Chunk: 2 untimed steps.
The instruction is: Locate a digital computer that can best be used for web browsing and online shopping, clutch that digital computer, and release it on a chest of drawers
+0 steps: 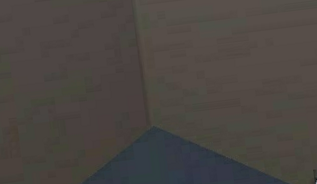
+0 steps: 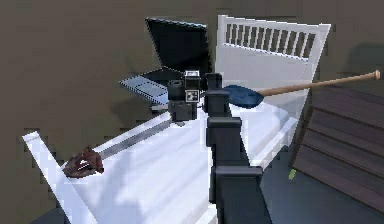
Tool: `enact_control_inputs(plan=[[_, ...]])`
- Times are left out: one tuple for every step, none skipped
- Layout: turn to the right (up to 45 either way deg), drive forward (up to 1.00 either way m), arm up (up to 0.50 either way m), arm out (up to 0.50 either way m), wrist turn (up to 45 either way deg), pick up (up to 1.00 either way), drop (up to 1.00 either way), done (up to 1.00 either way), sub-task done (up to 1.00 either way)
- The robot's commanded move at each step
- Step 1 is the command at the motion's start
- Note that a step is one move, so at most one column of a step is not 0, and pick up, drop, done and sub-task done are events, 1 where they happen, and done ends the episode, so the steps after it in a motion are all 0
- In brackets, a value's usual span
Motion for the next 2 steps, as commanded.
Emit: enact_control_inputs(plan=[[0.0,0.0,0.04,0.0,0.0,0.0,0.0,0.0,0.0],[0.0,0.0,0.0,0.0,-45.0,0.0,0.0,0.0,0.0]])
